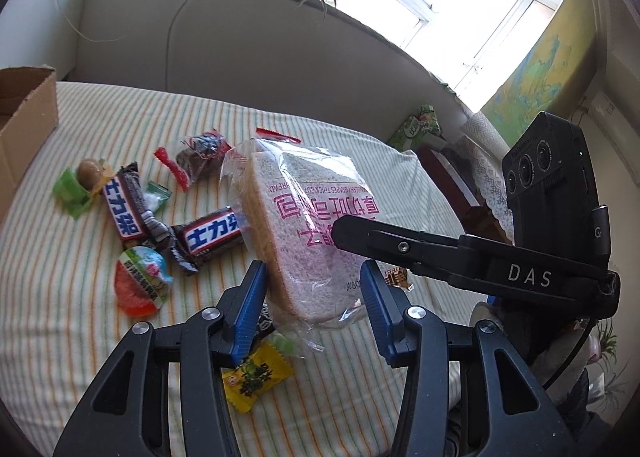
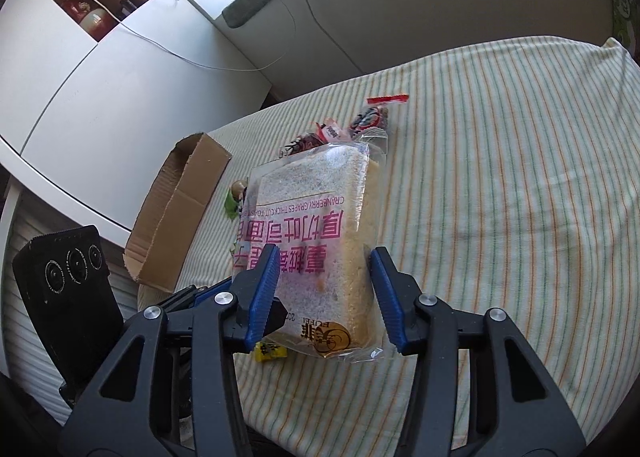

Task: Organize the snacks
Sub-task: 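Carry the bread loaf with the right gripper and drop it into the cardboard box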

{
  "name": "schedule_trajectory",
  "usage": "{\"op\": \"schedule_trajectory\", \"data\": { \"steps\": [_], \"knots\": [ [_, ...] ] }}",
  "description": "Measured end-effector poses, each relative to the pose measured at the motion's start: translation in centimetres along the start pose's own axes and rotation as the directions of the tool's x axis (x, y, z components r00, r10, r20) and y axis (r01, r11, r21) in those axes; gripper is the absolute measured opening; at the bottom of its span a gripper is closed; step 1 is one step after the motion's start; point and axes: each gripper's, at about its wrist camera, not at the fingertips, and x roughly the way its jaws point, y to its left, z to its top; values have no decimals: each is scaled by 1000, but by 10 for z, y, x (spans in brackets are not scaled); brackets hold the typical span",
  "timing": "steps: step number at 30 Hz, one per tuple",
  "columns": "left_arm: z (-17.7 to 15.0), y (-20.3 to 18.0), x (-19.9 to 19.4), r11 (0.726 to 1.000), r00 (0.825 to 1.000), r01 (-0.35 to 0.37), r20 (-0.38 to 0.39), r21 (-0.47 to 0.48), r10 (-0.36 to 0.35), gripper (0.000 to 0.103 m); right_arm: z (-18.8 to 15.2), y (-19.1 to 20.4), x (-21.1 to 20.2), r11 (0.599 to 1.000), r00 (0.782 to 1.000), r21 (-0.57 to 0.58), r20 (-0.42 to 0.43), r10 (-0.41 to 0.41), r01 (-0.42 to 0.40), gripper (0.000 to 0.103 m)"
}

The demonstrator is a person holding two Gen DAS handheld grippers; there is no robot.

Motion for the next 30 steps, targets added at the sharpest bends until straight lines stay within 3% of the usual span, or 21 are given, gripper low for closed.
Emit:
{"op": "schedule_trajectory", "data": {
  "steps": [8,16,30],
  "knots": [
    [3,36,-51,998,994,-57,91,-31,59,46,11,61,14,995,999,-94,-6,38,-38,50],
    [3,77,-95,987,976,-127,164,-97,142,46,18,129,48,980,996,-179,-33,84,-88,50],
    [0,142,-145,951,940,-232,205,-205,274,46,18,213,111,946,985,-283,-113,133,-160,50]
  ]
}}
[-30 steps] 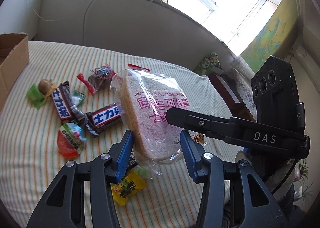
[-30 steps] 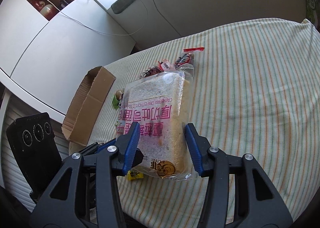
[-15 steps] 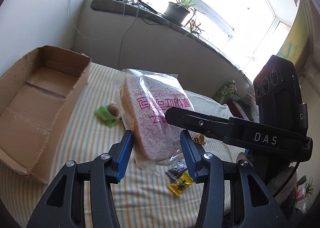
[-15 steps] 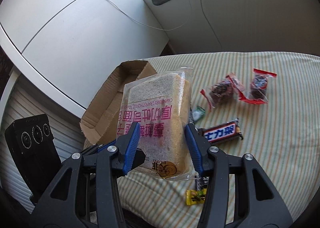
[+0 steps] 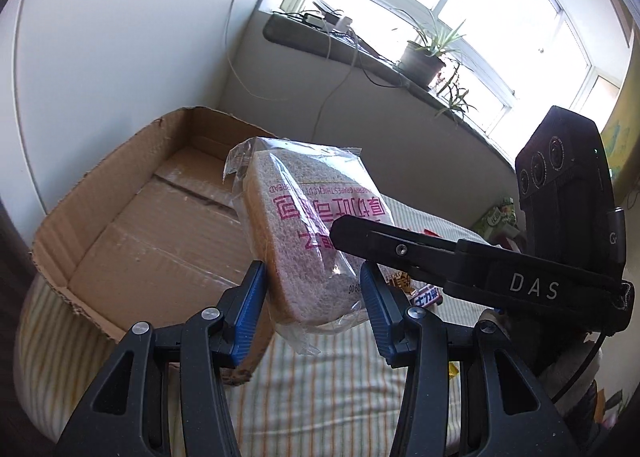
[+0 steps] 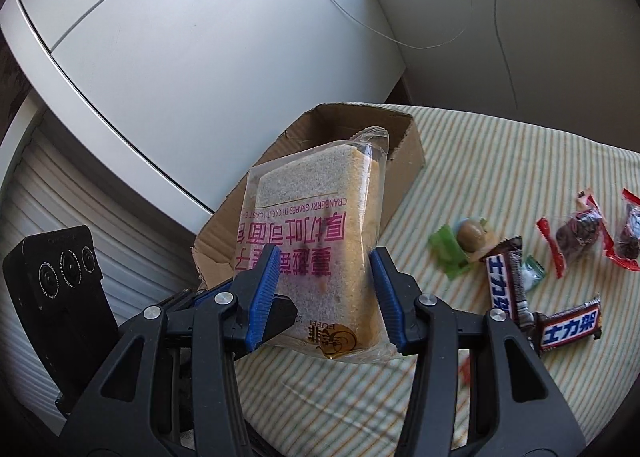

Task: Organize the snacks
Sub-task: 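Carry the bread loaf with the right gripper and drop it into the cardboard box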

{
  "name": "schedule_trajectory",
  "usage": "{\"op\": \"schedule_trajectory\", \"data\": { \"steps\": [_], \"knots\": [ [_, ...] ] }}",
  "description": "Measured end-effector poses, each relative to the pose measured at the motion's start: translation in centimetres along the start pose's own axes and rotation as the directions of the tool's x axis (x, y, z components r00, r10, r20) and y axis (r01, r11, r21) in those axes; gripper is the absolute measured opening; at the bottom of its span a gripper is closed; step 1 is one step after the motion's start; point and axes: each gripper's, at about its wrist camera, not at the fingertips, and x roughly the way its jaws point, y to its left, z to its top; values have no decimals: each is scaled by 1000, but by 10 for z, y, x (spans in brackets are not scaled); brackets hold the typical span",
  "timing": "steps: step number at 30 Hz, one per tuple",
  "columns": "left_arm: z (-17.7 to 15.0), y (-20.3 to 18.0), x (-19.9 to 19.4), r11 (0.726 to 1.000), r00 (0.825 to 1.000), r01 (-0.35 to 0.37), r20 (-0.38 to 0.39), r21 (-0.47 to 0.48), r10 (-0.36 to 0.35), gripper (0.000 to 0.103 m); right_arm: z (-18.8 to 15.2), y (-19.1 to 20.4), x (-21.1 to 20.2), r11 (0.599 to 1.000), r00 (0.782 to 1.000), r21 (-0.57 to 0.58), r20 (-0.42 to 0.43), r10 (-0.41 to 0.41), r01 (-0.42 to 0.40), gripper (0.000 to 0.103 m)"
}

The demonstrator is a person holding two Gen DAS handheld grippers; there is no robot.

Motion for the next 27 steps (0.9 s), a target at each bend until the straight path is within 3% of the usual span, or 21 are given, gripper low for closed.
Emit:
{"op": "schedule_trajectory", "data": {
  "steps": [13,24,27],
  "knots": [
    [9,47,-6,995,997,-77,13,-68,78,46,12,28,55,999,997,-33,-64,37,-39,50],
    [8,61,0,990,993,-118,-7,-73,117,48,13,32,71,998,995,-52,-101,20,-25,50],
    [8,61,3,984,986,-169,-8,-50,169,46,13,34,71,998,995,-67,-98,6,-12,61]
  ]
}}
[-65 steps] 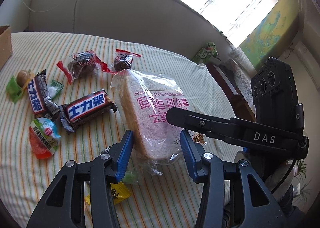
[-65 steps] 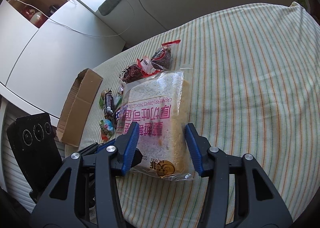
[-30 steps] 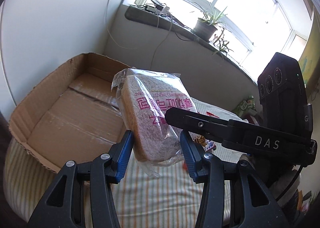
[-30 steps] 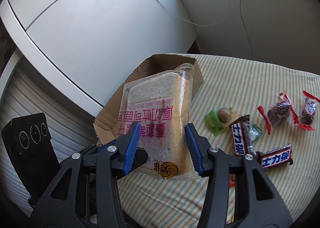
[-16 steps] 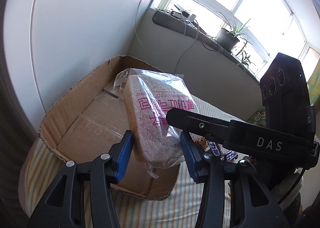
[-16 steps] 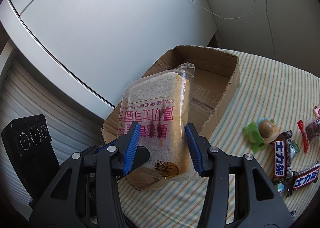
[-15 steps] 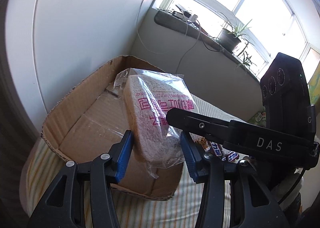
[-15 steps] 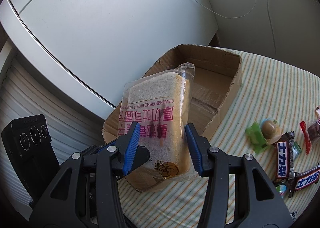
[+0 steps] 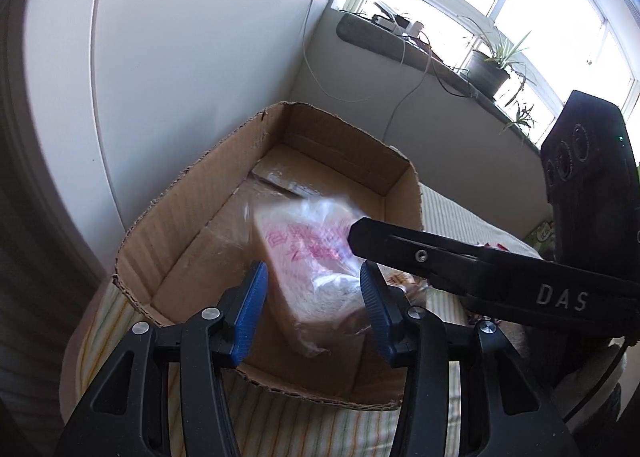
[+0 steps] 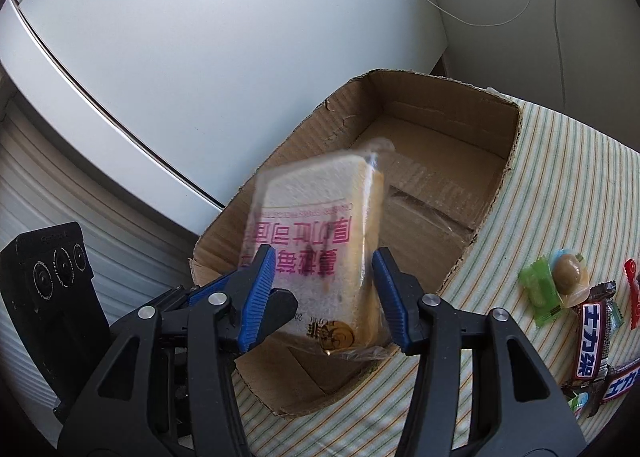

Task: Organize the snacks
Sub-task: 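Carry the bread loaf with the right gripper and drop it into the cardboard box, then grasp the black candy packet with the right gripper while the left gripper grasps the red egg candy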

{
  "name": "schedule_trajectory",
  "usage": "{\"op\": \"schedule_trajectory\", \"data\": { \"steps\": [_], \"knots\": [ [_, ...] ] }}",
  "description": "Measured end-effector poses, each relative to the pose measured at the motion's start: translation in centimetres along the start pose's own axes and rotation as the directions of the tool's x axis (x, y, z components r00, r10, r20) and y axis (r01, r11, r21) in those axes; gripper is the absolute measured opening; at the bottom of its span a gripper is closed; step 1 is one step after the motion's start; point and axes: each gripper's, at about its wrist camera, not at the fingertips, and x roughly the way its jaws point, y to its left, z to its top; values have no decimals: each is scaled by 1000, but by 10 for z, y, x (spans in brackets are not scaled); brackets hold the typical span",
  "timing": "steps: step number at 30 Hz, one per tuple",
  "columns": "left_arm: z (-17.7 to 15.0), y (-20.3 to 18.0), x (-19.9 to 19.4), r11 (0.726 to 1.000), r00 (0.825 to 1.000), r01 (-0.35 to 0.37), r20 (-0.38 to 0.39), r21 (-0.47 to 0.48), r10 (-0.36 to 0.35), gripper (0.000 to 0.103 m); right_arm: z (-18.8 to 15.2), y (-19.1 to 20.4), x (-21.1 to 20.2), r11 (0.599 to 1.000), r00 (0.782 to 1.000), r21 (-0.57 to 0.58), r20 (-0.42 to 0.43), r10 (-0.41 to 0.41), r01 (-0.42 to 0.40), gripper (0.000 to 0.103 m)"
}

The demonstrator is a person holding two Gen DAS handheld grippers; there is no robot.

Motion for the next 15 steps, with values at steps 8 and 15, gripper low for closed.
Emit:
{"op": "schedule_trajectory", "data": {
  "steps": [8,15],
  "knots": [
    [-8,-2,-9,1000,1000,-26,14,16,26,46,-8,5,-22,997,998,-54,40,-50,52,71],
    [-15,-22,-22,997,998,-36,49,70,32,48,-35,-10,-59,991,991,-71,85,-105,112,71]
  ]
}}
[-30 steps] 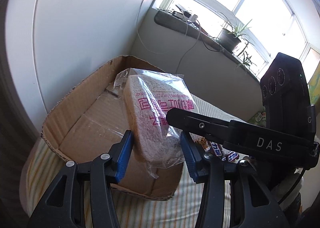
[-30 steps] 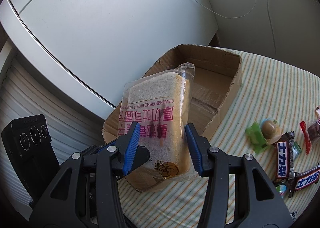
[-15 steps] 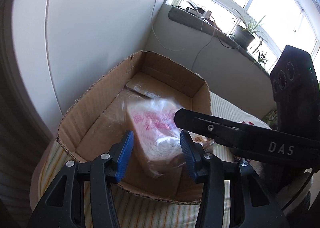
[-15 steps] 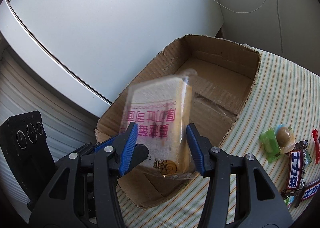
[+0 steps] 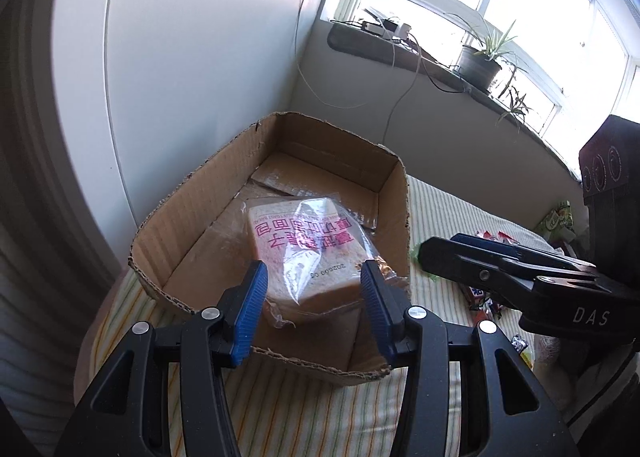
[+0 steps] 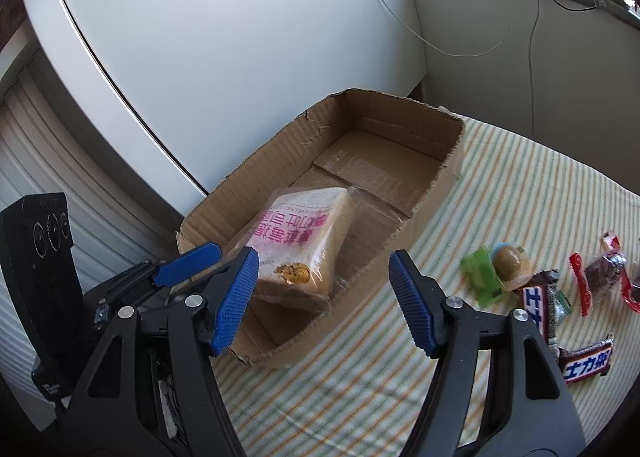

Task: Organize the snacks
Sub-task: 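Grasp the black candy packet with the right gripper while the left gripper grasps the red egg candy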

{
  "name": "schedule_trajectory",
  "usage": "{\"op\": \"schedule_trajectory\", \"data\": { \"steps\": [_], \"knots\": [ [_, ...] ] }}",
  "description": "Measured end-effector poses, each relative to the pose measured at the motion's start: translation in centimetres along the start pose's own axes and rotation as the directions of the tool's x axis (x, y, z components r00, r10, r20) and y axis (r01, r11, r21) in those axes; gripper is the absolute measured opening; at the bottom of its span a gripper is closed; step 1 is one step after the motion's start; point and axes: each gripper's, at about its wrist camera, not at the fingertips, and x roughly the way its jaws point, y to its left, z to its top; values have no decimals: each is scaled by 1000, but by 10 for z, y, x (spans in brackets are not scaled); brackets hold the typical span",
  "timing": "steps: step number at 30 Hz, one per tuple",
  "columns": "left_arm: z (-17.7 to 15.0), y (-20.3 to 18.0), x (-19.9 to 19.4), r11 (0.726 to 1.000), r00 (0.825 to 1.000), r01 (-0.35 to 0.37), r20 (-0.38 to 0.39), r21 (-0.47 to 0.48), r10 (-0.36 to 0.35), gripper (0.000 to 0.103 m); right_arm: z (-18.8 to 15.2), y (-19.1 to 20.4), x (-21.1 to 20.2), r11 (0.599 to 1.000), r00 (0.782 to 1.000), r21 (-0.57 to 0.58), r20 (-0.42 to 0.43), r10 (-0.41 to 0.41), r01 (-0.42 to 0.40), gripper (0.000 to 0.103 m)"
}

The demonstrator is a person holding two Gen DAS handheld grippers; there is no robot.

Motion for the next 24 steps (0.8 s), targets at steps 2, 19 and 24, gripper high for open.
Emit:
{"op": "schedule_trajectory", "data": {
  "steps": [2,19,24],
  "knots": [
    [-5,-6,-4,999,999,41,4,12,-41,49,-11,-10,-17,1000,1000,1,16,-18,18,71],
    [-49,-88,16,975,979,189,-96,117,-178,49,-116,-123,-110,956,960,88,15,-281,278,71],
    [-57,-113,35,966,969,218,-146,139,-197,49,-131,-130,-106,950,952,66,-12,-306,306,71]
  ]
}}
